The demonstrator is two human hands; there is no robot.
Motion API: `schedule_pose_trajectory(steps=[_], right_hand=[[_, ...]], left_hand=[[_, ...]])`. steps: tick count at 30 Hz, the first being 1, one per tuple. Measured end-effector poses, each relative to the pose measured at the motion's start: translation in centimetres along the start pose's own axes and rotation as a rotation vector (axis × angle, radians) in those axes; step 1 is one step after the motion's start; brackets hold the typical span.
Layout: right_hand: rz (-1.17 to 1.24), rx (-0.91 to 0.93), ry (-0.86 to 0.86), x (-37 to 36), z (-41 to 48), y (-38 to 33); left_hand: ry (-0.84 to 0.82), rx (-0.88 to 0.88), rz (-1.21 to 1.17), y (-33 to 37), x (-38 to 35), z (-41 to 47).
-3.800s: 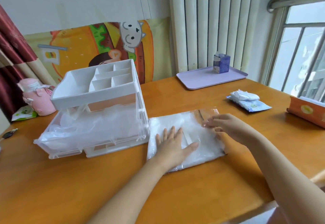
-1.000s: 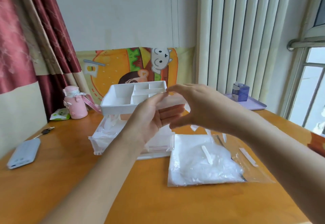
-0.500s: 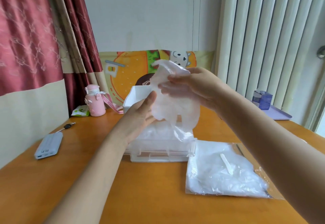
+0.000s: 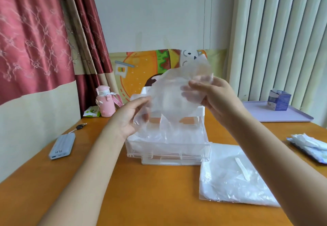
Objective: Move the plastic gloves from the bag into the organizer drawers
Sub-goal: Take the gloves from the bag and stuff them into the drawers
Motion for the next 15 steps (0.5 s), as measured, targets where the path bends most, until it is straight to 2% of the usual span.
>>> schedule_pose_trajectory(steps=[3, 6, 10, 15], right_hand=[[-0.232, 0.024, 0.057, 1.7, -0.6, 1.3], [-0.595, 0.068, 0.001, 2.6, -0.9, 2.8], [-1.002, 0.088, -0.099, 2.8, -1.5, 4.3], [-1.306, 0.162, -0.182, 1.6, -2.6, 5.5]], left_hand=[[0.046, -0.043, 0.468, 0.1, 1.4, 0.5], [0.051, -0.113, 0.818, 0.0, 2.0, 1.1], [0.06, -0.22, 1.142, 0.0, 1.5, 1.6], [0.013, -0.228, 1.442, -0.6, 1.3, 2.0]])
Point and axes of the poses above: each hand's wrist, its own z-axis towards the middle knuckle, its own x-axis out of the back of the hand, y = z × x, the point moved 4 cm from there along z, towards the middle knuckle, and after that the axes turned 3 degrees about z, right-handed, at the moved point
